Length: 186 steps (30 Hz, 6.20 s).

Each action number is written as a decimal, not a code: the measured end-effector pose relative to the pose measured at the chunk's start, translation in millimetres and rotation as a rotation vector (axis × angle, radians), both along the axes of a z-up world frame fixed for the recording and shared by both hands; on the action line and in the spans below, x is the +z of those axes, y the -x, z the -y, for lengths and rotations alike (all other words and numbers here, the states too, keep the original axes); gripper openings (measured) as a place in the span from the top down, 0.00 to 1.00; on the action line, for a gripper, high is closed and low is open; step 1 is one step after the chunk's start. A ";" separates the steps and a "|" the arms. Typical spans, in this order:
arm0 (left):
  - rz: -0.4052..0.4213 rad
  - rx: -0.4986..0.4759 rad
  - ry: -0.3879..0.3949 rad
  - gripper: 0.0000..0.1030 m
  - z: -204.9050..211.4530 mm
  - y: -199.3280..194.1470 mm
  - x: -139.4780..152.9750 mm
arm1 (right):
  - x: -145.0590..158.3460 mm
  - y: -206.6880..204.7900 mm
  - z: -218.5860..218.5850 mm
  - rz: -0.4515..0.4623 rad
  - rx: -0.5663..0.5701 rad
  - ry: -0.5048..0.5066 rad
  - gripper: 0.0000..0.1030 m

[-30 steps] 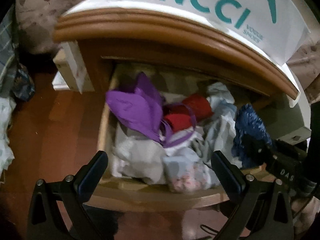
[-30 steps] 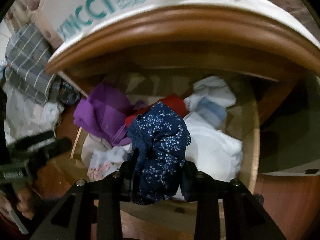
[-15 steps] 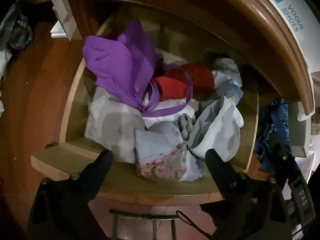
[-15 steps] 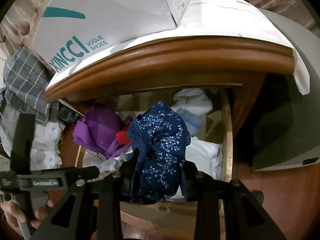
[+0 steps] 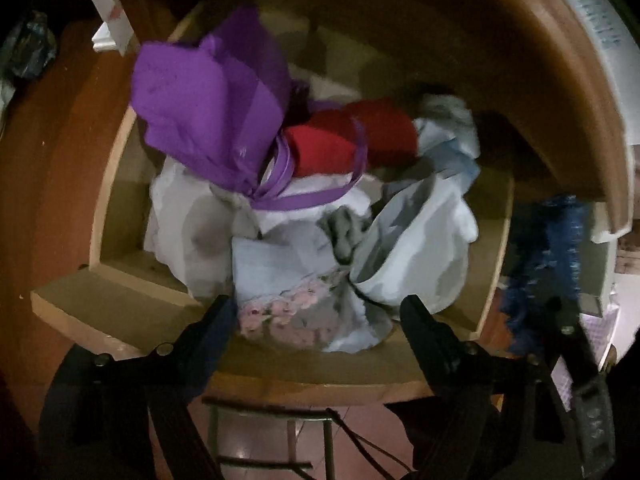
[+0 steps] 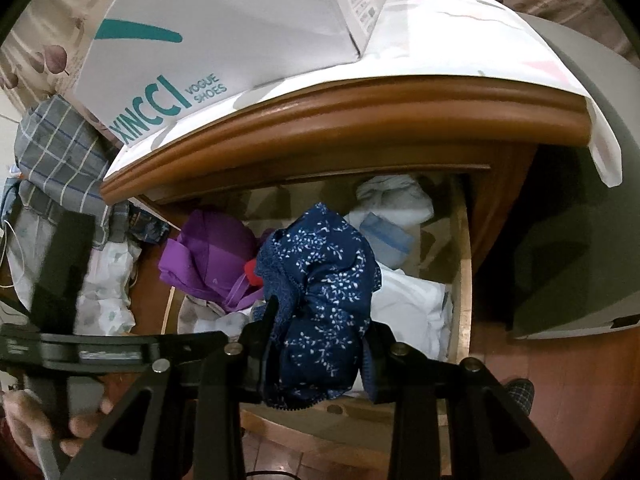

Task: Take underwear out of drawer
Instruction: 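Grasp the light blue pink-floral underwear with the left tool while the right tool holds the blue one, then carry the light blue underwear into the white box and open the left tool, then carry the dark blue underwear into the white box and open the right tool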

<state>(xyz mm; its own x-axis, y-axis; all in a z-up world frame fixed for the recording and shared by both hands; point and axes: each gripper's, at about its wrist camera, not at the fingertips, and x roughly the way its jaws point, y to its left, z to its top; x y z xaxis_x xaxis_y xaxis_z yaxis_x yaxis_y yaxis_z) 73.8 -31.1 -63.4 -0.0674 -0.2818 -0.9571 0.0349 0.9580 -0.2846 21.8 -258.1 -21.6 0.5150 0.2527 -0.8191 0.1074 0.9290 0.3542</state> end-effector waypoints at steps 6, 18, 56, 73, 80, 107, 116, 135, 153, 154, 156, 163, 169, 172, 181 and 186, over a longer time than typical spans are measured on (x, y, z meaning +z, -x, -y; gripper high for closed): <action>0.004 -0.009 -0.050 0.32 3.6 -5.2 -9.0 | 0.4 0.5 4.3 -0.001 -0.014 -0.009 0.68; -0.005 -0.069 -0.194 0.69 16.3 -10.7 -24.2 | -1.0 -0.2 5.5 -0.007 -0.016 -0.026 0.67; 0.714 -0.033 -0.055 0.80 -58.3 -2.1 246.6 | -29.7 6.1 -17.9 -0.098 0.062 0.203 0.67; 0.819 -0.122 -0.070 0.80 5.8 -135.7 305.0 | -32.9 6.6 -12.2 -0.117 0.062 0.160 0.67; 0.714 -0.138 -0.166 0.80 20.2 -157.3 250.6 | -32.7 7.2 -8.4 -0.127 0.053 0.140 0.67; 0.629 0.032 -0.273 0.61 19.7 -146.5 225.7 | -31.5 9.4 -11.1 -0.127 0.057 0.136 0.67; 0.770 -0.024 -0.335 0.38 21.5 -131.7 247.6 | -33.4 7.7 -12.4 -0.131 0.064 0.139 0.67; 0.879 0.060 -0.378 0.28 -53.4 0.0 209.8 | -27.8 16.9 -18.3 0.012 0.029 0.148 0.67; 0.797 0.186 -0.449 0.24 -132.6 3.8 98.3 | 13.5 34.5 -23.0 0.081 -0.021 0.207 0.67; 0.799 0.199 -0.426 0.24 -136.0 3.6 99.6 | 19.2 34.8 -23.9 0.087 -0.021 0.212 0.67; 0.797 0.236 -0.385 0.20 -142.4 4.4 102.7 | 31.3 35.4 -25.2 0.102 -0.025 0.215 0.67; 0.743 0.316 -0.313 0.19 -158.0 -5.1 98.6 | 79.5 36.7 -29.3 0.178 -0.035 0.226 0.67; 0.727 0.354 -0.319 0.19 -168.1 -7.8 96.8 | 139.1 25.8 -26.6 0.264 -0.038 0.263 0.67; 0.718 0.371 -0.332 0.19 -172.1 -8.7 96.4 | 166.6 15.4 -21.5 0.297 -0.038 0.295 0.67; 0.677 0.407 -0.347 0.19 -181.4 -13.5 91.5 | 229.2 -35.7 -14.2 0.353 -0.033 0.349 0.68; 0.672 0.439 -0.341 0.19 -191.0 -13.7 92.4 | 235.0 -72.7 -16.6 0.305 0.000 0.356 0.67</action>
<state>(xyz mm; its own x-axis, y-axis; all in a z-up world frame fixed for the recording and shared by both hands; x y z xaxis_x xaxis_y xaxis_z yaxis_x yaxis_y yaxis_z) 87.5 159.9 29.0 0.5890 0.1593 -0.7923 -0.2998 0.9535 -0.0312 94.5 -241.4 213.4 0.7460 -0.0167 -0.6657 0.0482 0.9984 0.0290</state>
